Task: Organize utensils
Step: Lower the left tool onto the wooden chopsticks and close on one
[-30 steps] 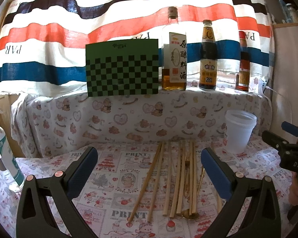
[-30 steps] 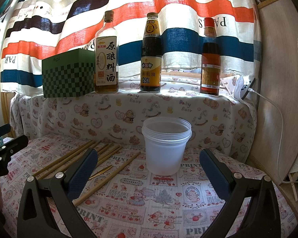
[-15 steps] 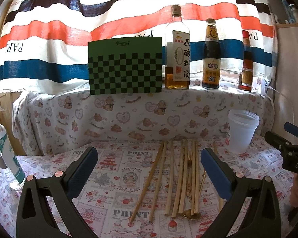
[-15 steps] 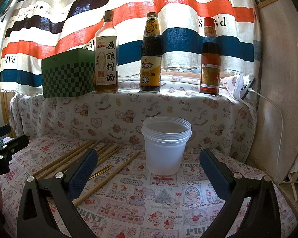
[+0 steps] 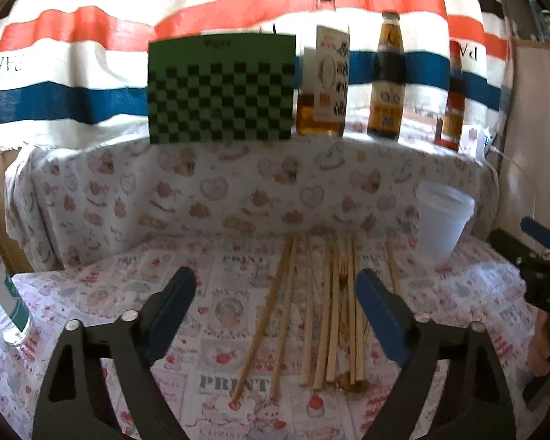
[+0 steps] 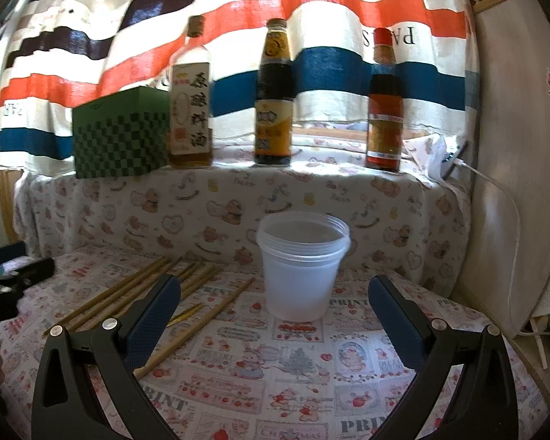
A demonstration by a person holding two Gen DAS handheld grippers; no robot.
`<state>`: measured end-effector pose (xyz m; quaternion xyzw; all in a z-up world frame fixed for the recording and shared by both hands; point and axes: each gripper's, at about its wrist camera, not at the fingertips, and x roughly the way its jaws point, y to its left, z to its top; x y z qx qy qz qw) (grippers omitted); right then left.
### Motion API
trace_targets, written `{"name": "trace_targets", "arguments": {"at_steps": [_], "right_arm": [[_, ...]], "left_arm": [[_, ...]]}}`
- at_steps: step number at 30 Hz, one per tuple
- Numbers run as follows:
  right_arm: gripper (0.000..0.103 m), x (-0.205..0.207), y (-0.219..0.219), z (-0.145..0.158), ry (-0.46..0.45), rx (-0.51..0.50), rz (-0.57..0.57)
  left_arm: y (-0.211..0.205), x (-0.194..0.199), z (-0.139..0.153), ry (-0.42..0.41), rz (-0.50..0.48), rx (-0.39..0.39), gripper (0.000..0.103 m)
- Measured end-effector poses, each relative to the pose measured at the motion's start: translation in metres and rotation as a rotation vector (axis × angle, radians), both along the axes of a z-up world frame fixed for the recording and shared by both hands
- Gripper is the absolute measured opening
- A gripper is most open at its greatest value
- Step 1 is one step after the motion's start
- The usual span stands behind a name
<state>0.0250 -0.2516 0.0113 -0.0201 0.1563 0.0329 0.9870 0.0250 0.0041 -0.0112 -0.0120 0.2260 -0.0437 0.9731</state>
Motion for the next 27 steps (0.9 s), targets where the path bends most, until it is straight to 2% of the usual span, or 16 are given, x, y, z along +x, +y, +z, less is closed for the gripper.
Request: {"name": "trace_targets", "arguments": {"at_steps": [5,7,9,11,13,14,16,18,19,21,23,27], "right_arm": [[0.103,-0.002,0.003,0.001,0.009,0.001,0.027],[0.103,-0.002,0.002,0.001,0.018,0.009,-0.001],[0.102,-0.005,-0.004,0.002,-0.002,0.027,-0.076],[0.092,-0.007,-0.013,0.002,-0.021,0.065,-0.162],[0.077,-0.003,-0.024,0.003,0.027,0.13,-0.139],[0.073,0.001,-0.029,0.003,0.069,0.165,-0.112],[0.053,0.006,-0.039,0.001,0.133,0.25,-0.079],[0.041,0.013,-0.048,-0.004,0.209,0.346,-0.033],[0.035,0.017,-0.05,-0.006,0.237,0.366,-0.022],[0.032,0.023,-0.05,-0.01,0.288,0.376,0.002],[0.032,0.024,-0.046,-0.011,0.305,0.356,0.032],[0.032,0.017,-0.031,-0.009,0.274,0.275,0.059]], "left_arm": [[0.011,0.007,-0.005,0.053,0.072,-0.009,0.071],[0.019,0.009,-0.005,0.053,0.11,-0.007,0.067],[0.026,0.014,-0.008,0.087,0.108,-0.029,0.061],[0.03,0.021,-0.013,0.144,0.098,-0.059,0.054],[0.03,0.028,-0.02,0.21,0.081,-0.055,0.038],[0.028,0.03,-0.023,0.236,0.075,-0.045,0.036],[0.028,0.033,-0.028,0.273,0.069,-0.045,0.035],[0.03,0.034,-0.032,0.287,0.065,-0.074,0.035],[0.033,0.034,-0.033,0.295,0.071,-0.088,0.03],[0.036,0.035,-0.035,0.317,0.036,-0.13,0.021],[0.036,0.036,-0.037,0.354,-0.007,-0.159,0.021],[0.023,0.038,-0.04,0.422,-0.054,-0.104,0.021]]}}
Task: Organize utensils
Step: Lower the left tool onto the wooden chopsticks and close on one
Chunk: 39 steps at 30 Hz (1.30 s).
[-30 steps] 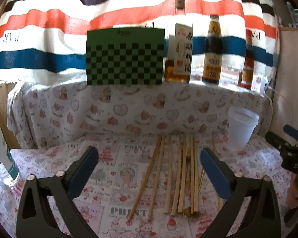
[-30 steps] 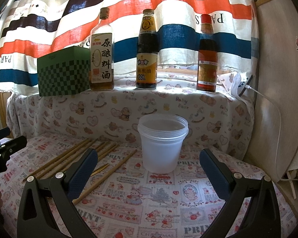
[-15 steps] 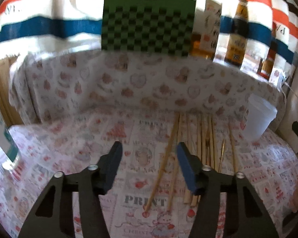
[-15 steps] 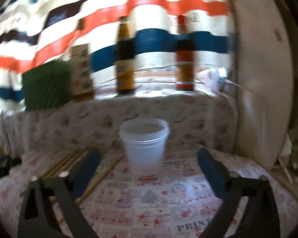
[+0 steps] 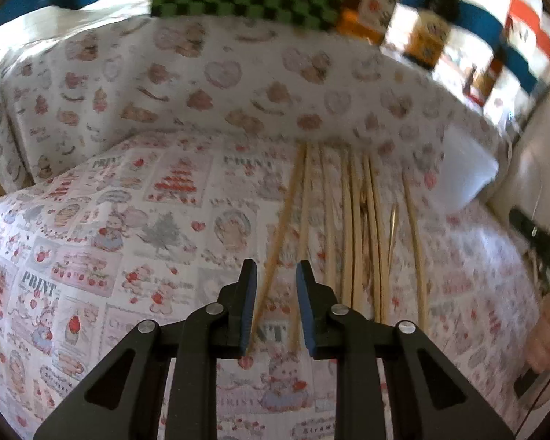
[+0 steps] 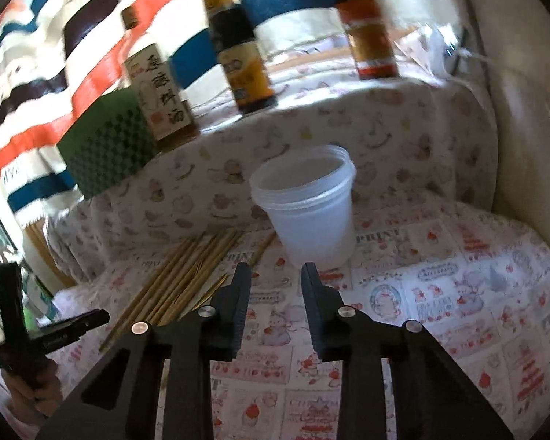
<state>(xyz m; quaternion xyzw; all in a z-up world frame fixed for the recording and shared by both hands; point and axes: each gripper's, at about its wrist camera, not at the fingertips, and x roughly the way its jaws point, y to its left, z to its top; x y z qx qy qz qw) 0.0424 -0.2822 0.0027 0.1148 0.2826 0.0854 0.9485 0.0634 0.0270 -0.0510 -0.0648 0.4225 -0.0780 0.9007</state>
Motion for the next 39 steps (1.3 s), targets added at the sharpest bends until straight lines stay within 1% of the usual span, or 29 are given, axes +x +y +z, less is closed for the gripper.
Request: {"name": "trace_targets", "arguments": {"at_steps": [2,6,9,12,14,16,18,20,22,26,30,32,33,34,37,39], "right_arm": [[0.032,0.0,0.006,0.002,-0.002,-0.026,0.016],[0.032,0.001,0.013,0.0,0.01,-0.049,0.036],[0.032,0.001,0.015,-0.001,0.006,-0.068,0.033],[0.032,0.0,0.016,-0.001,-0.002,-0.082,0.03],[0.032,0.0,0.018,-0.001,-0.001,-0.081,0.034],[0.032,0.0,0.018,-0.002,-0.001,-0.08,0.034],[0.032,0.0,0.018,-0.002,0.001,-0.079,0.035],[0.032,0.0,0.018,-0.002,0.001,-0.079,0.034],[0.032,0.0,0.018,-0.002,0.001,-0.078,0.035],[0.032,0.0,0.018,-0.002,0.0,-0.078,0.035],[0.032,0.0,0.018,-0.001,-0.001,-0.078,0.033],[0.032,0.0,0.018,-0.001,-0.002,-0.077,0.032],[0.032,-0.001,0.018,-0.001,-0.003,-0.077,0.033],[0.032,-0.001,0.018,-0.001,-0.003,-0.077,0.033],[0.032,-0.001,0.018,0.0,-0.004,-0.078,0.031],[0.032,-0.001,0.018,0.0,-0.004,-0.079,0.032]], "left_arm": [[-0.004,0.004,-0.009,0.067,-0.014,0.021,0.021],[-0.005,0.005,-0.011,0.076,-0.011,0.025,0.017],[-0.003,0.005,-0.012,0.081,-0.002,0.02,0.018],[-0.006,0.006,-0.011,0.078,-0.017,0.061,0.019],[-0.008,0.005,-0.011,0.075,-0.015,0.07,0.019],[-0.005,0.007,-0.012,0.08,-0.005,0.041,0.018],[0.004,0.008,-0.012,0.088,0.01,-0.01,0.013],[0.012,0.009,-0.014,0.096,0.024,-0.053,0.013],[0.015,0.01,-0.014,0.103,0.027,-0.074,0.012],[0.01,0.008,-0.012,0.088,0.032,-0.024,0.012],[0.012,0.008,-0.012,0.088,0.037,-0.043,0.012],[0.015,0.009,-0.011,0.082,0.064,-0.045,0.008],[0.019,0.009,-0.011,0.076,0.088,-0.043,0.002],[0.022,0.008,-0.01,0.074,0.102,-0.038,0.002],[0.022,0.009,-0.011,0.086,0.064,-0.056,0.002],[0.014,0.008,-0.009,0.073,0.038,-0.027,0.002]]}}
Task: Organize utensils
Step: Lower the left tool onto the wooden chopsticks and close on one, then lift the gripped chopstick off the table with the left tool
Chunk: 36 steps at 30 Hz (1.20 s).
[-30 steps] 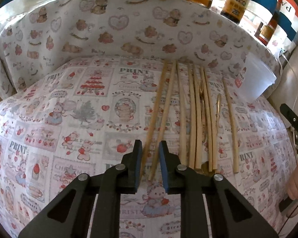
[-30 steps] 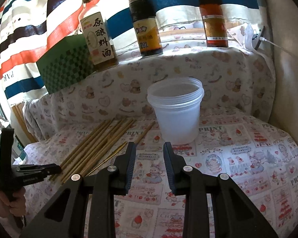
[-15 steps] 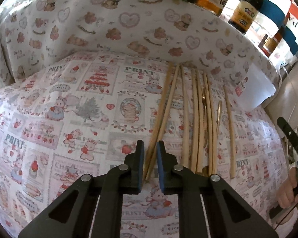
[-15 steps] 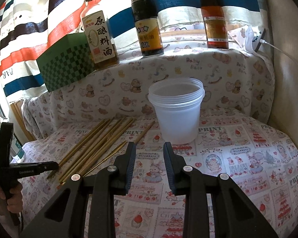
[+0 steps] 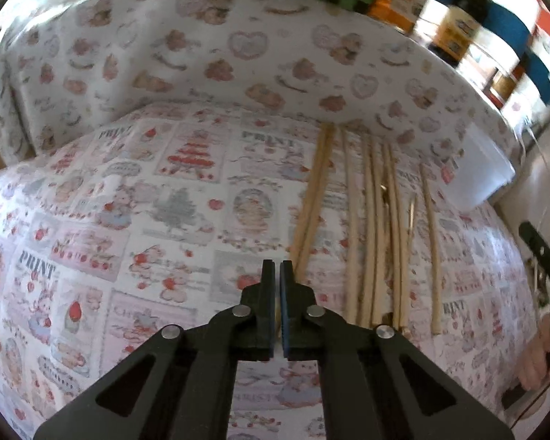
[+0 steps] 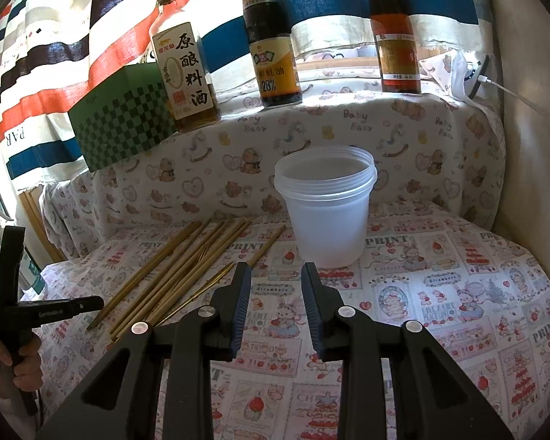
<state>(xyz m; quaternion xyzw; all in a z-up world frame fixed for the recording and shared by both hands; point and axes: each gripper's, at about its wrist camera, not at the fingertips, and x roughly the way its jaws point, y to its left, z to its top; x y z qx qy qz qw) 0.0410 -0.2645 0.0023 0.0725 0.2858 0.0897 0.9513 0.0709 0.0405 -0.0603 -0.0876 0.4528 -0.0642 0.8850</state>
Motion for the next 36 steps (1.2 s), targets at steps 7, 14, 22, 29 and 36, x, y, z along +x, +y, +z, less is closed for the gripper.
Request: {"name": "trace_targets", "arguments": {"at_steps": [7,14,22,29,36], "right_arm": [[0.032,-0.002,0.001,0.003,-0.014,-0.011,-0.003],[0.032,-0.003,0.002,0.003,-0.013,-0.022,-0.002],[0.032,-0.004,0.004,0.002,-0.027,-0.034,-0.005],[0.032,-0.001,0.004,0.001,-0.016,-0.034,-0.01],[0.032,0.0,0.002,0.0,-0.01,-0.036,-0.019]], "left_arm": [[-0.018,-0.002,0.001,-0.03,-0.016,0.113,0.002],[-0.001,0.001,0.002,-0.011,0.025,0.058,0.003],[-0.018,-0.001,0.003,-0.042,0.0,0.152,0.013],[-0.024,-0.001,-0.002,-0.052,-0.007,0.229,0.028],[-0.022,0.0,-0.004,-0.046,-0.008,0.202,0.026]]}}
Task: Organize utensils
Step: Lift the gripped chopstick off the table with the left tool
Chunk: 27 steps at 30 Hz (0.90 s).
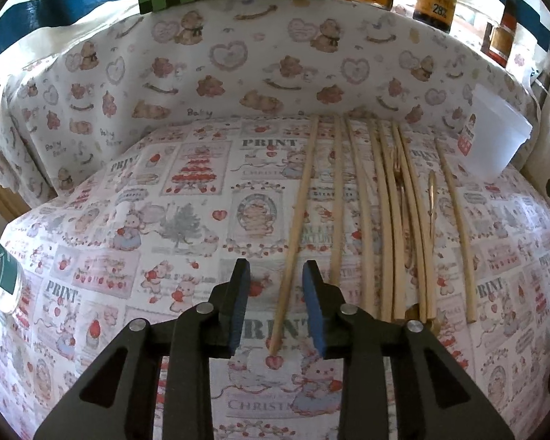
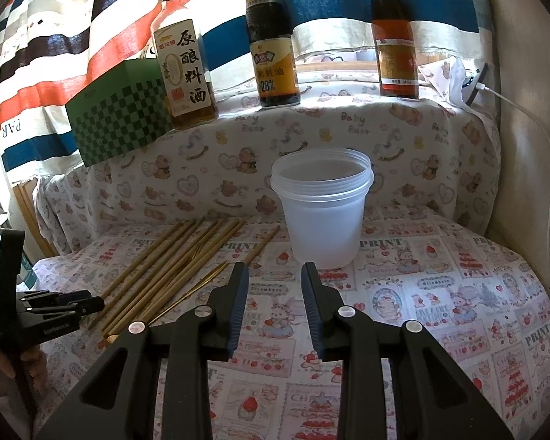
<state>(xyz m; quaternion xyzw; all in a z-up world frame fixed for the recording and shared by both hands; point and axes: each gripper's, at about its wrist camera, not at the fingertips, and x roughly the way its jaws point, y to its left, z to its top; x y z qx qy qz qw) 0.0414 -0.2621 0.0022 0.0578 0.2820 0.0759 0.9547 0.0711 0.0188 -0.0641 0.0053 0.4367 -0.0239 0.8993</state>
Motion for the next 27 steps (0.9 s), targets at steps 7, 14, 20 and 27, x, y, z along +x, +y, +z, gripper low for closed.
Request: {"name": "trace_targets", "arguments": {"at_steps": [7,14,20,27], "right_arm": [[0.032,0.001,0.0,-0.002,0.006,-0.005,-0.006],[0.032,0.0,0.002,-0.003,0.009,-0.004,0.012],[0.032,-0.002,0.007,-0.003,0.013,-0.017,0.027],[0.032,-0.002,0.008,-0.005,0.022,-0.026,0.031]], "left_arm": [[-0.004,-0.003,0.004,-0.009,-0.024,-0.019,0.005],[0.0,-0.037,0.049,-0.311,0.003,-0.069,0.004],[0.025,-0.086,0.088,-0.645,0.051,-0.212,0.004],[0.042,-0.085,0.092,-0.642,0.071,-0.29,0.004]]}}
